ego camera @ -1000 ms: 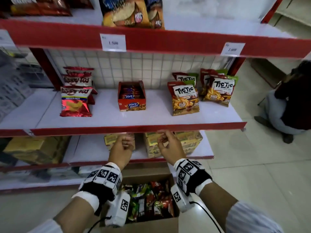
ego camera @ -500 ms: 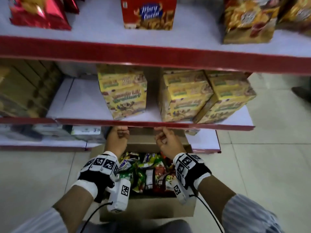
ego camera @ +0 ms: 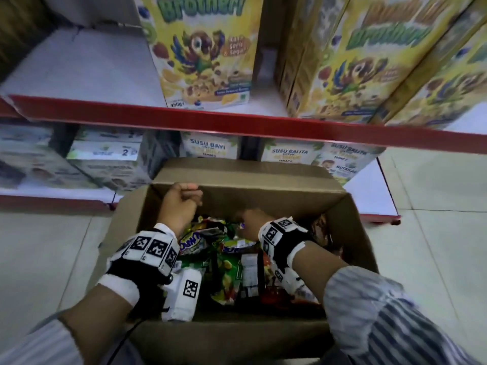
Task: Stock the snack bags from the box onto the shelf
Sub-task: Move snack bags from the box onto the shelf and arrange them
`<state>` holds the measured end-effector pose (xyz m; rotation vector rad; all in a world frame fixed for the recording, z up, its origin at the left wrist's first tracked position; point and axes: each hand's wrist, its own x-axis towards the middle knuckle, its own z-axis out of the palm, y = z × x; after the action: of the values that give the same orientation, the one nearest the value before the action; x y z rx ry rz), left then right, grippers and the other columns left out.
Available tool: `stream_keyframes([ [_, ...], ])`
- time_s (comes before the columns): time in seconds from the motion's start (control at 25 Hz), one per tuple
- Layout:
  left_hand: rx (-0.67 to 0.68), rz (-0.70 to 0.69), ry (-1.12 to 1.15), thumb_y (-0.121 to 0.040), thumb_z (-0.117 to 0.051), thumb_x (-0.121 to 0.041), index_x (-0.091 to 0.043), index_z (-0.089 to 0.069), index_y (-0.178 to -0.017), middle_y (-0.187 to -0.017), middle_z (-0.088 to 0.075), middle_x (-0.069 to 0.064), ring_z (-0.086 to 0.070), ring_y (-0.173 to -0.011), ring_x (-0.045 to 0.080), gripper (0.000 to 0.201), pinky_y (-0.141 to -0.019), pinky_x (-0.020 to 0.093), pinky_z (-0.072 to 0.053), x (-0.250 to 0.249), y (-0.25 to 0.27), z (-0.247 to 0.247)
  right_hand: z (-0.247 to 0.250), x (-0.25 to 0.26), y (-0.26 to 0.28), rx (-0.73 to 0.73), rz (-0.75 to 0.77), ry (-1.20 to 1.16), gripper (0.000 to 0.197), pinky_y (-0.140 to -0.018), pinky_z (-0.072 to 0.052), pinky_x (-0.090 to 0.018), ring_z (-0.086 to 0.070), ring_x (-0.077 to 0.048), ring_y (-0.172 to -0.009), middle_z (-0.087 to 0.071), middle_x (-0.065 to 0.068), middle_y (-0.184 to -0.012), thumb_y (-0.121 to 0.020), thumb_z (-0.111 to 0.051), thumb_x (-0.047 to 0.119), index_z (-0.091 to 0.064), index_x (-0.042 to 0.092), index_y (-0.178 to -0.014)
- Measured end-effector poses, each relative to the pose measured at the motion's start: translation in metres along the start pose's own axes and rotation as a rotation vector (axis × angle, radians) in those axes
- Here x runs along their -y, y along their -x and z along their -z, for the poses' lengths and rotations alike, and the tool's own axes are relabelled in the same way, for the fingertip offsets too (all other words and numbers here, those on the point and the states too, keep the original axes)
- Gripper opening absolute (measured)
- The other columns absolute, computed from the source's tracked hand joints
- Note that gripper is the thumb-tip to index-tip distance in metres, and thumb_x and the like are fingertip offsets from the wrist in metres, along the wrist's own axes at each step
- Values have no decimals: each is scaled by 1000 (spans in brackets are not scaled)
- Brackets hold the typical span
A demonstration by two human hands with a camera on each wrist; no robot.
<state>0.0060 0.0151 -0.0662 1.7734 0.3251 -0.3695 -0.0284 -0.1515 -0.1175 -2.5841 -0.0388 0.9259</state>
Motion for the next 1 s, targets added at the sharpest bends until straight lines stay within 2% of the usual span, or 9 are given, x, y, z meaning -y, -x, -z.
stream_keyframes([
  [0.16,50,-79,27,-89,-50,9,-11,-52,-98,-84,-61,-2,-57,-77,11,22,-86,27,-43,19,-19,-4,-46,-18,-29,44,-127,45,44,-96,-44,-40,-54,-33,-119,-56,-17,-129,-86,-65,21,-55,7,-127],
  [0.36,94,-124,42,-90,-53,4,-21,-53,-87,-87,-63,-1,-59,-78,9,25,-68,21,-45,34,-19,17,-69,-22,-44,134,-105,217,46,-99,-44,-43,-49,-34,-121,-49,-16,-134,-91,-60,25,-49,4,-130],
  [0.44,88,-114,6,-91,-55,0,-18,-54,-92,-88,-62,1,-60,-83,15,18,-72,27,-46,40,-21,27,-60,-15,-40,113,-102,215,38,-92,-45,-38,-52,-31,-111,-56,-14,-116,-92,-58,33,-57,3,-114],
  [0.48,86,-111,-34,-91,-57,-4,-15,-55,-97,-88,-61,2,-60,-87,18,13,-76,30,-46,41,-23,31,-51,-10,-37,61,-99,142,37,-86,-45,-34,-54,-30,-104,-59,-16,-105,-92,-57,37,-61,1,-104],
  [0.56,130,-117,-107,-90,-61,-16,-14,-56,-107,-93,-61,2,-58,-95,18,17,-84,31,-45,39,-26,36,-22,1,-26,-28,-36,-43,38,-78,-45,-32,-60,-27,-94,-67,-16,-101,-89,-59,40,-66,4,-102],
  [0.72,368,-153,-198,-81,-63,-41,-17,-47,-128,-119,-58,-3,-55,-111,7,55,-97,21,-41,38,-19,42,41,22,6,-165,47,-448,11,-67,-44,-20,-60,-7,-73,-69,8,-81,-86,-65,34,-68,23,-88],
  [0.84,416,-224,-124,-67,-58,-55,-30,-55,-116,-108,-65,-15,-60,-93,-8,56,-85,12,-48,33,-8,47,66,40,19,-235,135,-609,9,-64,-46,-11,-63,1,-63,-69,16,-67,-82,-70,29,-68,26,-74],
  [0.92,380,-193,92,-65,-61,-51,-29,-63,-106,-95,-73,-12,-67,-85,-1,47,-75,21,-57,27,-5,48,68,50,21,-292,163,-712,9,-71,-48,-22,-64,-8,-66,-71,7,-71,-80,-71,29,-70,21,-75],
  [1.0,318,-169,209,-69,-63,-45,-24,-66,-102,-90,-75,-6,-70,-79,8,40,-59,26,-59,21,-4,51,60,52,21,-322,219,-837,15,-65,-47,-23,-62,-11,-59,-70,2,-68,-81,-69,32,-70,17,-78],
])
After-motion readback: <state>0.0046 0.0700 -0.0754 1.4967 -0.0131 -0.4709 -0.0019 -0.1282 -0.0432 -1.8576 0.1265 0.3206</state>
